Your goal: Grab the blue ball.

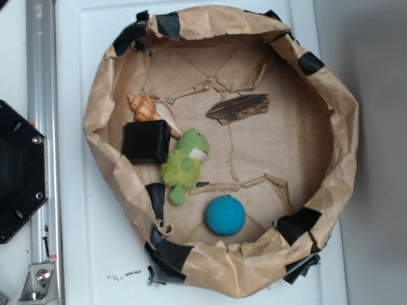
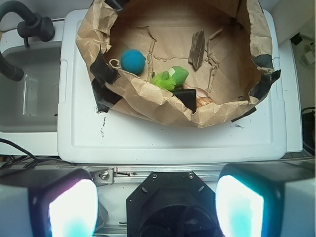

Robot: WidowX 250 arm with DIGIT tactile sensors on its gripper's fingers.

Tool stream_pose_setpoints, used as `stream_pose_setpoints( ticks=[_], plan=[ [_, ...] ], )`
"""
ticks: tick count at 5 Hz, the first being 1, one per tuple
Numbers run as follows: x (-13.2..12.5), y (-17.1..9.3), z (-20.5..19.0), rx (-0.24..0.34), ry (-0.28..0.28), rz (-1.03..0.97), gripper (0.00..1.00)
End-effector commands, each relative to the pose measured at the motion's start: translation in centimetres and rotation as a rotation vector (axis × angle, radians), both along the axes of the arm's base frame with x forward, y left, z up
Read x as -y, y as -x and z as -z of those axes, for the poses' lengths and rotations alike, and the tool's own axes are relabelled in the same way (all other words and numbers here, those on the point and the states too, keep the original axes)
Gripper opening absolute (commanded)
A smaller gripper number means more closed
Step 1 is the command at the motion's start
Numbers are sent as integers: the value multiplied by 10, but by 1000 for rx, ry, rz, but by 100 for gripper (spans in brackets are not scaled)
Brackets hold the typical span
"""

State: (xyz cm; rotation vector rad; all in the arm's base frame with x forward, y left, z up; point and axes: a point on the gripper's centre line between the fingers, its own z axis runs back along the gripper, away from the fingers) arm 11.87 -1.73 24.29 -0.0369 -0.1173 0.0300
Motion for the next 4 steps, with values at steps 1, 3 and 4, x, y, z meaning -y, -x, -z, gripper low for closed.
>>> stream_pose_setpoints(
  ticks=[1, 3, 4],
  plan=[
    [0, 0, 0, 0, 0, 0, 100],
    [-26, -95, 39, 198, -220, -440, 100],
    [-32, -139, 72, 55, -173, -680, 100]
  ],
)
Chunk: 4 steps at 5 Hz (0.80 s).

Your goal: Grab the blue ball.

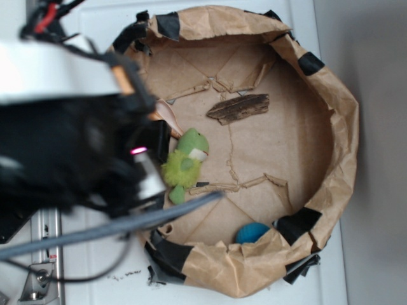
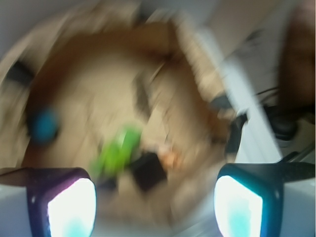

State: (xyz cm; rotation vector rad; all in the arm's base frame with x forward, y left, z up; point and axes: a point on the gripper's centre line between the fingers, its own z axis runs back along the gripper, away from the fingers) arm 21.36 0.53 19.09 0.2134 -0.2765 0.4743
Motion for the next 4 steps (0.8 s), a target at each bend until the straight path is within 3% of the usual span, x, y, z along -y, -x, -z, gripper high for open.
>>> stream_pose_setpoints(
  ticks=[1, 2, 3, 4],
  plan=[
    [-4, -73, 58, -97, 145, -344, 100],
    [-3, -75, 94, -112, 407, -545, 100],
    [8, -64, 103, -144, 666, -699, 100],
    [30, -52, 105, -241, 756, -807, 100]
  ],
)
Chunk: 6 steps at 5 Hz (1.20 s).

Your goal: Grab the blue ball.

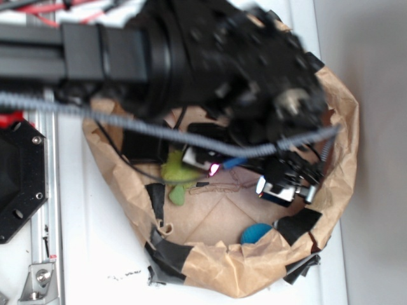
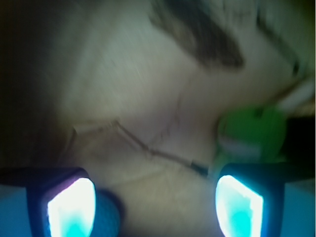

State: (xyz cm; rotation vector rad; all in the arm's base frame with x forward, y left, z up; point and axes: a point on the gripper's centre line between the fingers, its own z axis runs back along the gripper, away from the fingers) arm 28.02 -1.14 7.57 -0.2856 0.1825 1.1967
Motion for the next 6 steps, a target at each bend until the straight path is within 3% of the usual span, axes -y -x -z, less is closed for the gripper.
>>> stream_pose_setpoints(
  ticks=[1, 2, 3, 4, 5, 6],
  plan=[
    [31, 14, -11, -32, 183, -99, 100],
    [43, 9, -16, -10, 213, -97, 100],
    [57, 12, -7, -76, 248, -87, 0],
    [56, 23, 13, -78, 237, -99, 0],
    [50, 18, 18, 25, 234, -72, 21],
    [40, 5, 7, 122, 255, -69, 100]
  ],
)
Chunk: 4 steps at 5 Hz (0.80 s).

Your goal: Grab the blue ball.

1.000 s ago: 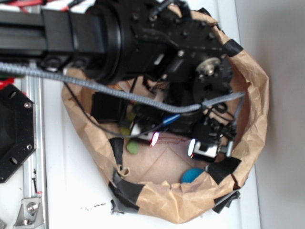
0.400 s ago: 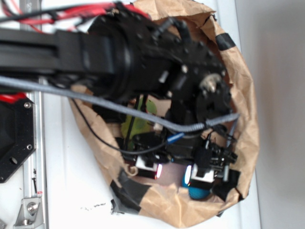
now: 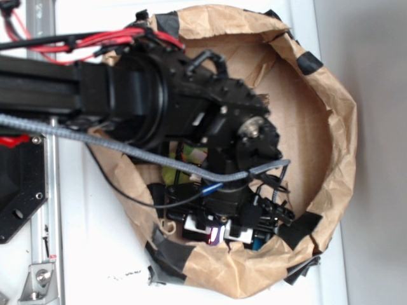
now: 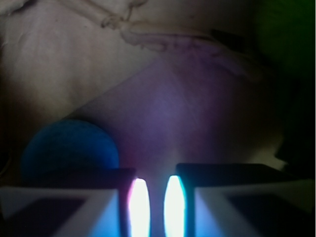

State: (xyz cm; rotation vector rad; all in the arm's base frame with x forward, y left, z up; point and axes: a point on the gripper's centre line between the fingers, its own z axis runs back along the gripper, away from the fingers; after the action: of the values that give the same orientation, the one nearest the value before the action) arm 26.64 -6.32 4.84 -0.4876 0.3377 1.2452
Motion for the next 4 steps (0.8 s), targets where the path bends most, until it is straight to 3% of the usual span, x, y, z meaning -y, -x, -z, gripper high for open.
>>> stream_pose_setpoints(
  ticks=[1, 2, 3, 4],
  plan=[
    [-38, -10, -39, 208, -5, -42, 100],
    [-67, -7, -52, 214, 18, -87, 100],
    [-87, -7, -72, 250, -83, -156, 100],
    [-79, -17, -65, 226, -78, -182, 100]
  ],
)
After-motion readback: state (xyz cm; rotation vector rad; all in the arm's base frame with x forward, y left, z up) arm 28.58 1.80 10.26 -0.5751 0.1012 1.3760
